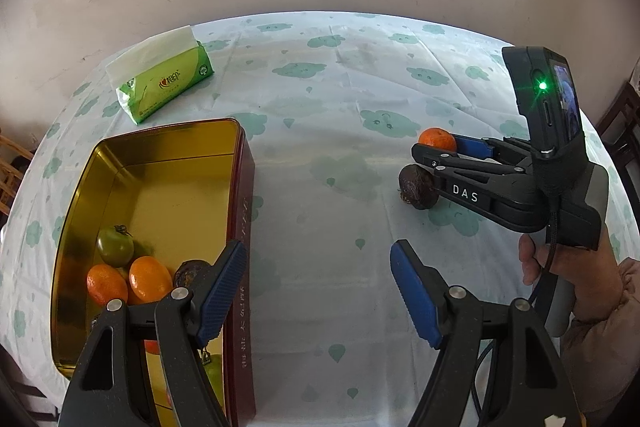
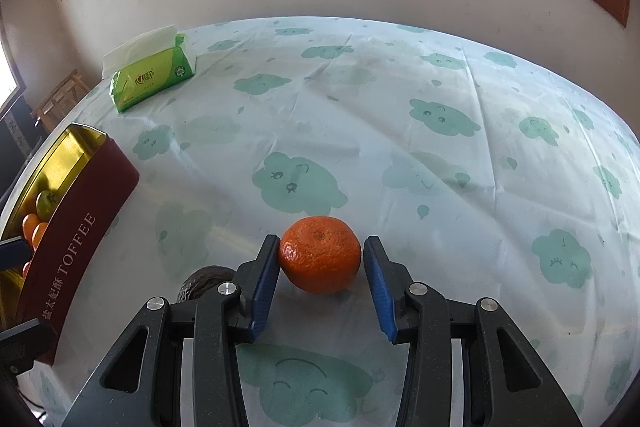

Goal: Organize fruits
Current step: 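Move the right gripper to the orange mandarin and close on it, then grasp the dark round fruit with the left gripper while the right gripper holds the mandarin, then carry the dark fruit into the gold tray and open the left gripper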

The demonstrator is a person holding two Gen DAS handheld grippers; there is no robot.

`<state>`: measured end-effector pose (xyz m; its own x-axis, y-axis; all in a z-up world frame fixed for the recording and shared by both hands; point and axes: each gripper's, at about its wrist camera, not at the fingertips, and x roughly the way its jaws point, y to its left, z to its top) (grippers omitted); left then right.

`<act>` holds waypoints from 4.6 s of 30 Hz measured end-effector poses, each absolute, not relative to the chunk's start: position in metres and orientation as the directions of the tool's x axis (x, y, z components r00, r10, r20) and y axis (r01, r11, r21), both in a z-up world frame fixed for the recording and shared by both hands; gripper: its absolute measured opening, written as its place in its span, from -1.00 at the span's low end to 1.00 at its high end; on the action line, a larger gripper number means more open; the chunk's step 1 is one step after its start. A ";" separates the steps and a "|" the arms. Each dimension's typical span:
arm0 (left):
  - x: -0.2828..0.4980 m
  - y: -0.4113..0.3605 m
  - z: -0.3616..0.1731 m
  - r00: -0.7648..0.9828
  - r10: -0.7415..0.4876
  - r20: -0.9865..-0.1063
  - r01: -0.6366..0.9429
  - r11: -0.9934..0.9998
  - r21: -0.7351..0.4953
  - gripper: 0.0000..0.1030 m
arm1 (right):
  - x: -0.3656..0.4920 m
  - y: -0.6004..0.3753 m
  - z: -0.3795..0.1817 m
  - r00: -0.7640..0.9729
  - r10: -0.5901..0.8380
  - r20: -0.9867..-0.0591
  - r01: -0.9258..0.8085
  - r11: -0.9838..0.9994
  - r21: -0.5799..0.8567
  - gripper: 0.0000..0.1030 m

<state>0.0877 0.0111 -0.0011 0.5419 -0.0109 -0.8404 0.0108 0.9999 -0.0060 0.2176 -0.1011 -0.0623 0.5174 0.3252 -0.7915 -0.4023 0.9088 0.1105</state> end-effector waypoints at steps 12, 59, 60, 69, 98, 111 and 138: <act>0.095 -0.006 -0.015 0.539 -0.029 -0.842 0.025 1.000 -0.019 0.38 | 0.193 -0.117 -0.050 0.556 0.318 -0.768 -0.377 0.920 0.108 -0.29; 0.107 -0.024 -0.031 0.535 -0.067 -0.842 0.028 0.998 -0.062 0.38 | 0.169 -0.160 -0.059 0.582 0.244 -0.776 -0.291 0.953 0.081 -0.24; 0.107 -0.025 -0.031 0.535 -0.067 -0.842 0.027 0.998 -0.062 0.38 | 0.165 -0.164 -0.060 0.586 0.232 -0.776 -0.285 0.956 0.070 -0.24; 0.116 -0.034 -0.036 0.538 -0.067 -0.840 0.027 0.998 -0.062 0.38 | 0.136 -0.188 -0.060 0.605 0.178 -0.776 -0.254 0.967 0.025 -0.24; 0.156 -0.057 -0.054 0.524 -0.172 -0.834 0.089 0.985 -0.148 -0.34 | 0.136 -0.193 -0.064 0.593 0.183 -0.784 -0.246 0.969 0.040 -0.24; 0.135 -0.049 -0.051 0.505 -0.145 -0.851 0.083 0.989 -0.120 -0.35 | 0.136 -0.192 -0.064 0.593 0.177 -0.785 -0.247 0.968 0.032 -0.23; 0.072 -0.017 -0.025 0.508 -0.126 -0.852 0.053 0.992 -0.115 -0.35 | 0.135 -0.190 -0.064 0.595 0.168 -0.786 -0.249 0.968 0.019 -0.21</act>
